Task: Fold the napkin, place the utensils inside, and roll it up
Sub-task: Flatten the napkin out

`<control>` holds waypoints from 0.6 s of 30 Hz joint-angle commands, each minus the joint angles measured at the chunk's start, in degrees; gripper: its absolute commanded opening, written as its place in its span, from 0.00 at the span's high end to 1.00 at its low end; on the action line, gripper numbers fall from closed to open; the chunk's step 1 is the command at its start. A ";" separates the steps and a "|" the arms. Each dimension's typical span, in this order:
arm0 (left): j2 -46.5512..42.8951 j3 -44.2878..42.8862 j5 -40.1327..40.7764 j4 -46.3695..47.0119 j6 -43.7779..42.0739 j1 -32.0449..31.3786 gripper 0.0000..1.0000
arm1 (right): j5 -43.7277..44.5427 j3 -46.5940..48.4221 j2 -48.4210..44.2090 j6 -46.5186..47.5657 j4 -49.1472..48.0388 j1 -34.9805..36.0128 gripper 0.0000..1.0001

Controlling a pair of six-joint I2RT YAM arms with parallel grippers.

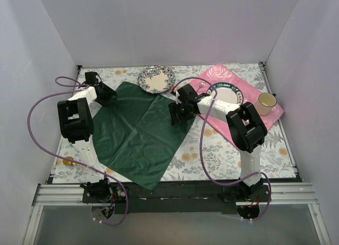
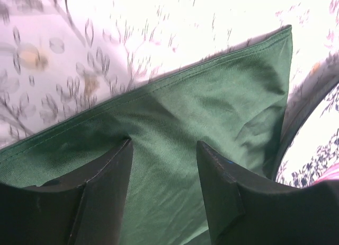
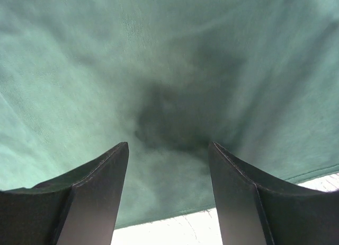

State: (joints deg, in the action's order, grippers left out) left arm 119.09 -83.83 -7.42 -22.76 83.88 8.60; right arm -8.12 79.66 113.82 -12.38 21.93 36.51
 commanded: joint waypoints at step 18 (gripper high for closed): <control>-1.49 -6.26 5.49 -5.63 -8.56 0.80 0.40 | -2.78 3.57 3.16 -2.30 0.65 0.93 0.30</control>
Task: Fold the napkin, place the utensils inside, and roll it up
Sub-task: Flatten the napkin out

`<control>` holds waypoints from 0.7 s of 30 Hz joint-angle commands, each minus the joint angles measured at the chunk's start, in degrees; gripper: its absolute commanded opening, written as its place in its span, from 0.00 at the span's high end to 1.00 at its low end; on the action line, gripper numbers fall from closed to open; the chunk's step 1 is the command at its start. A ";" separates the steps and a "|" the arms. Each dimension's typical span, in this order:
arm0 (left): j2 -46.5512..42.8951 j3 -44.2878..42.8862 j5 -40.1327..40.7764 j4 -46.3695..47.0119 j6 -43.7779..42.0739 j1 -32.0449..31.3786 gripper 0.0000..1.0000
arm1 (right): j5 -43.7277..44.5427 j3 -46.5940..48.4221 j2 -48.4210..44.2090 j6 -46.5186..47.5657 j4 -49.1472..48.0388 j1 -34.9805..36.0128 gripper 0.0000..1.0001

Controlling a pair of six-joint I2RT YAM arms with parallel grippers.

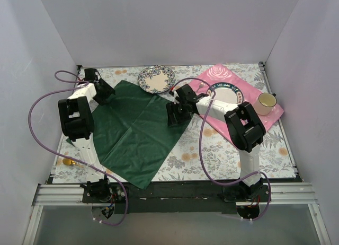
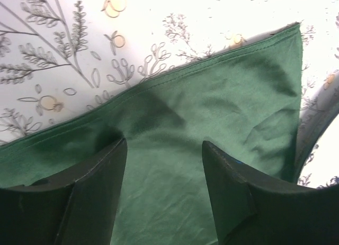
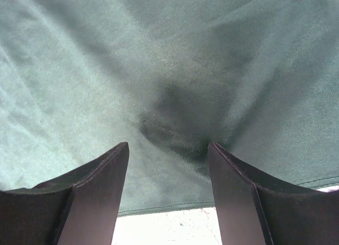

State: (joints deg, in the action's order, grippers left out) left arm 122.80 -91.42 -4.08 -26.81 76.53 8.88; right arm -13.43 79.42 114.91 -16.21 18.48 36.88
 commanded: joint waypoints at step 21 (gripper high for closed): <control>5.08 -5.08 -4.09 -1.76 1.25 4.65 0.33 | 0.25 9.61 7.60 1.62 3.40 0.64 0.30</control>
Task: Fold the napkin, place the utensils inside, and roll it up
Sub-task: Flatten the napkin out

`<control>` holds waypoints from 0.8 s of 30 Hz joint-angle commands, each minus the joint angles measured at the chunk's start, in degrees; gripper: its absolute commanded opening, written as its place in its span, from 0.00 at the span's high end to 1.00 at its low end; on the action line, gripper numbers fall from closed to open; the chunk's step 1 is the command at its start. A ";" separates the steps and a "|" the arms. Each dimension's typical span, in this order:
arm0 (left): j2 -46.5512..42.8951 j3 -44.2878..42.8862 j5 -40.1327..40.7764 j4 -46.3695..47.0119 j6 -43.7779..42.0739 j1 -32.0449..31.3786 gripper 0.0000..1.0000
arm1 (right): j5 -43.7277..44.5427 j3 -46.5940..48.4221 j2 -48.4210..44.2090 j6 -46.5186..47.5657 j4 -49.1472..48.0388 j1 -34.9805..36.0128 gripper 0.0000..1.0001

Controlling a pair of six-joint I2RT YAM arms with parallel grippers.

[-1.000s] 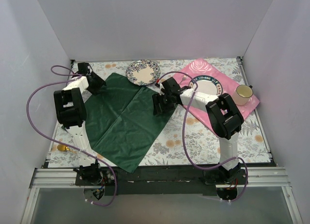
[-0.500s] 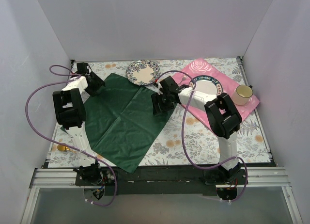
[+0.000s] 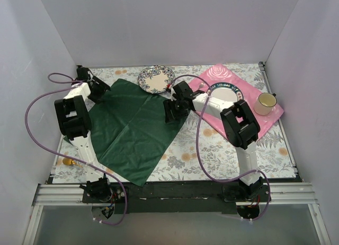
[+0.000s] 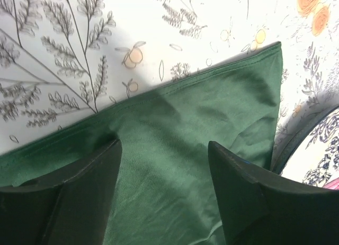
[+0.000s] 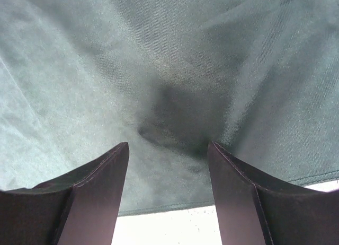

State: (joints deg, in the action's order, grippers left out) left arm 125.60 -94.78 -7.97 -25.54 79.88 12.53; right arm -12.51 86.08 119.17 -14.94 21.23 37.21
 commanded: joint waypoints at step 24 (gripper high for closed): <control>-35.95 26.73 14.65 -7.60 -0.60 6.45 0.12 | -1.55 0.32 -4.12 1.50 -0.92 4.27 0.27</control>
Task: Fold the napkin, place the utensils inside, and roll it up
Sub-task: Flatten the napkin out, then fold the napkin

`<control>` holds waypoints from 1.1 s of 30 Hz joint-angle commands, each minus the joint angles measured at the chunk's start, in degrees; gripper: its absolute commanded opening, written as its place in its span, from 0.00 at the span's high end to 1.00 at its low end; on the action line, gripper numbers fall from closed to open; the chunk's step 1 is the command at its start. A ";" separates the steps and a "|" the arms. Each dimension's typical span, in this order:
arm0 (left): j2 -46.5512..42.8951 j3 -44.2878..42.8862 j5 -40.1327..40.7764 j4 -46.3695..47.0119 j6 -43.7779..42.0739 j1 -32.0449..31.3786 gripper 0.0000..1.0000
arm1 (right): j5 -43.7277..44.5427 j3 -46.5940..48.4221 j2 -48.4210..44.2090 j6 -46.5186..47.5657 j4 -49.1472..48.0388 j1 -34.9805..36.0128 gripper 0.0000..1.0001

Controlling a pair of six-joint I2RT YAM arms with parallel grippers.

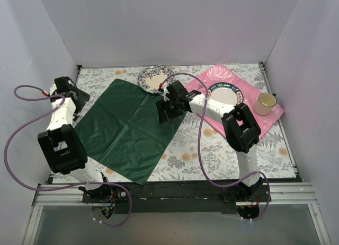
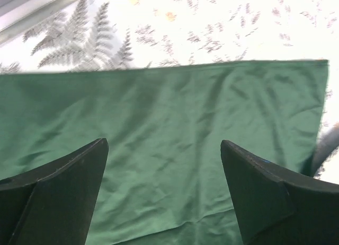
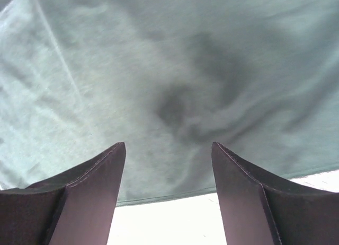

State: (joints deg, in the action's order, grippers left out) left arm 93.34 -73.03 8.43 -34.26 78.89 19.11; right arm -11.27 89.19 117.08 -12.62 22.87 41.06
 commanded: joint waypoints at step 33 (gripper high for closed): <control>-0.18 18.89 17.41 13.43 -16.40 15.87 0.52 | -4.82 -12.90 -10.38 -0.30 -6.17 0.69 0.32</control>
State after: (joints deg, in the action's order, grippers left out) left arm 92.71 -55.46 24.56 -25.06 69.17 34.72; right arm -15.40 76.64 110.45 -13.32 19.20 41.65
